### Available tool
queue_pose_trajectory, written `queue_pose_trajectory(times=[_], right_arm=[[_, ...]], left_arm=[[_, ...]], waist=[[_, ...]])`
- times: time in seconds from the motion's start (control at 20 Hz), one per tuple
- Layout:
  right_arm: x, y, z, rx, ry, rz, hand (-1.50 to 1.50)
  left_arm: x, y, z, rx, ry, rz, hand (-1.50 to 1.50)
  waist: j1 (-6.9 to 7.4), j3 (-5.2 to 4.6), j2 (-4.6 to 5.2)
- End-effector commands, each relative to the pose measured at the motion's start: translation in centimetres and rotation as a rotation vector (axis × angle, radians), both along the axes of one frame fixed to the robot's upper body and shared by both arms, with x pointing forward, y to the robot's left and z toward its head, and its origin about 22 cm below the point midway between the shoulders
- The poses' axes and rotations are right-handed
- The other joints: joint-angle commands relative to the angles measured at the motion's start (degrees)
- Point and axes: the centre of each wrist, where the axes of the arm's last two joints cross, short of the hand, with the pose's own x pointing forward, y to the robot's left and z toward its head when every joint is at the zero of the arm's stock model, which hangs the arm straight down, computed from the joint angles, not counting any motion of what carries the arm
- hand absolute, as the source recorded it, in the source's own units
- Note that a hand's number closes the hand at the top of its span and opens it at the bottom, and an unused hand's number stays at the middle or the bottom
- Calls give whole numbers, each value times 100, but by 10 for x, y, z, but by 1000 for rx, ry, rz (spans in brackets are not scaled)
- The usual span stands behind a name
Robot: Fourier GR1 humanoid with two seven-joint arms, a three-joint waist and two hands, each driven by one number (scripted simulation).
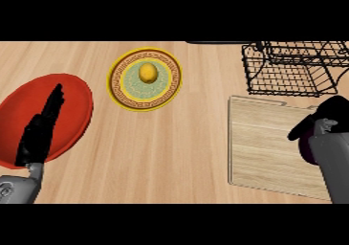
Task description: Pick the eggplant from the tray and place it in the tiered basket
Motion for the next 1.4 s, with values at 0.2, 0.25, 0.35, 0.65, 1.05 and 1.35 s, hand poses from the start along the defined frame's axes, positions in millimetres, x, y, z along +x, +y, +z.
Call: queue_pose_trajectory(times=[0.2,0.25,0.35,0.65,1.05,1.35], right_arm=[[-1,3,-12,1,144,-205,-150],[-1,6,-21,1,135,-209,-150],[6,-17,-5,16,137,-204,-150],[-12,-1,-31,39,173,-205,-150],[-4,-10,-51,71,342,-45,150],[0,-14,-27,86,226,-92,150]], left_arm=[[2,-12,-6,6,0,1,0],[13,6,10,-5,7,1,0],[8,-11,11,0,3,-12,0],[3,7,-10,2,10,7,0],[15,7,13,-11,-4,-23,0],[5,0,2,11,-17,-18,0]], waist=[[-7,7,14],[1,8,25],[32,11,19],[-21,4,12],[89,6,29],[19,8,11]])
